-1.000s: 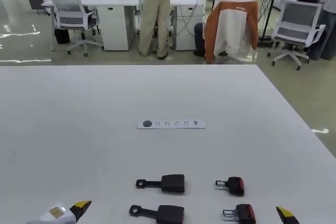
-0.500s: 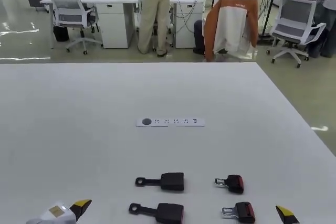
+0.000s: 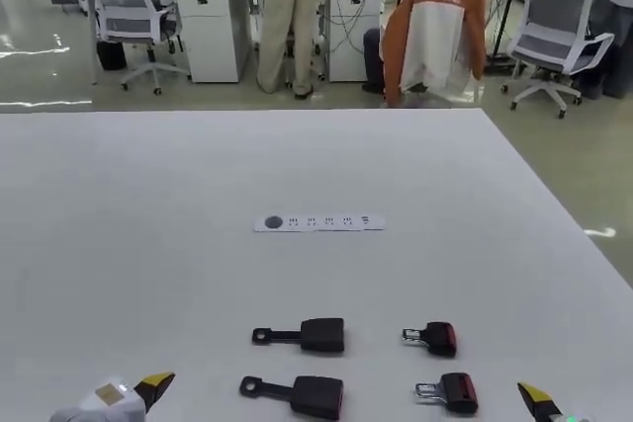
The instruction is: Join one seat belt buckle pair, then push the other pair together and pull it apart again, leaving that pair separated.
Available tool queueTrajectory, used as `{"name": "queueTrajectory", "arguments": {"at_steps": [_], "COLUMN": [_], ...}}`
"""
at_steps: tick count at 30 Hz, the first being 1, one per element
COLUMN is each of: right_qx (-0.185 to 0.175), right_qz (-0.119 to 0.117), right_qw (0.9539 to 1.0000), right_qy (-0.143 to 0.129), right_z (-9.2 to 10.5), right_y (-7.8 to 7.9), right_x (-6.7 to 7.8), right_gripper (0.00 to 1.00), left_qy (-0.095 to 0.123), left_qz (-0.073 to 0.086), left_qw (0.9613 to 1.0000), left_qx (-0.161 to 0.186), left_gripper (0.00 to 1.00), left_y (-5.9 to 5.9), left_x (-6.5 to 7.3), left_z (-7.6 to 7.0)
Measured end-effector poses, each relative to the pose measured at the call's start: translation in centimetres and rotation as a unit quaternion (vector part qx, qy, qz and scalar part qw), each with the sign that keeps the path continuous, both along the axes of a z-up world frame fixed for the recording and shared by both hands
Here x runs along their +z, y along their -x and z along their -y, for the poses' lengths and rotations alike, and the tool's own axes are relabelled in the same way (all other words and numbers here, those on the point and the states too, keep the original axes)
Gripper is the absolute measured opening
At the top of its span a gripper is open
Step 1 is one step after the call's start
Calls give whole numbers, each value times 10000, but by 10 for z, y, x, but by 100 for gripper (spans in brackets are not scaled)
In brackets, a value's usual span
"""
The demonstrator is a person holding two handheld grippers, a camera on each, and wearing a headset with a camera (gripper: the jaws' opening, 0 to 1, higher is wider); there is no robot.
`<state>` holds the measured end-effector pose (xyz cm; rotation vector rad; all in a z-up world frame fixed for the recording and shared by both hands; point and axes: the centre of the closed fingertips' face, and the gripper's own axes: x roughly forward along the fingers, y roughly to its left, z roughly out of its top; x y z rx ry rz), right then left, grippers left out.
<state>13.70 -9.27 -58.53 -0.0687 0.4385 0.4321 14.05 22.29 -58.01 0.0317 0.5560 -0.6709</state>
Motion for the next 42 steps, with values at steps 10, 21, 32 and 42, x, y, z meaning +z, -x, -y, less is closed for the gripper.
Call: {"name": "queueTrajectory", "arguments": {"at_steps": [10, 21, 32, 42], "right_qx": [46, 132, 197, 385], "right_qz": [-108, -182, -287, -437], "right_qw": [9999, 9997, 9994, 9982], "right_qy": [-12, -30, -88, -138], "right_z": [1, 4, 3, -1], "right_y": [-2, -14, -24, -34], "right_x": [-6, -15, -24, -34], "right_gripper": [96, 96, 95, 94], "left_qy": [-47, -119, -200, -261], "left_qz": [-75, -130, -203, -250], "left_qw": [9999, 9997, 9990, 9980], "left_qx": [-56, -176, -333, -524], "left_gripper": [99, 99, 98, 96], "left_y": [-3, -7, -18, -33], "left_x": [-3, -4, -16, -22], "left_z": [2, 13, 19, 35]}}
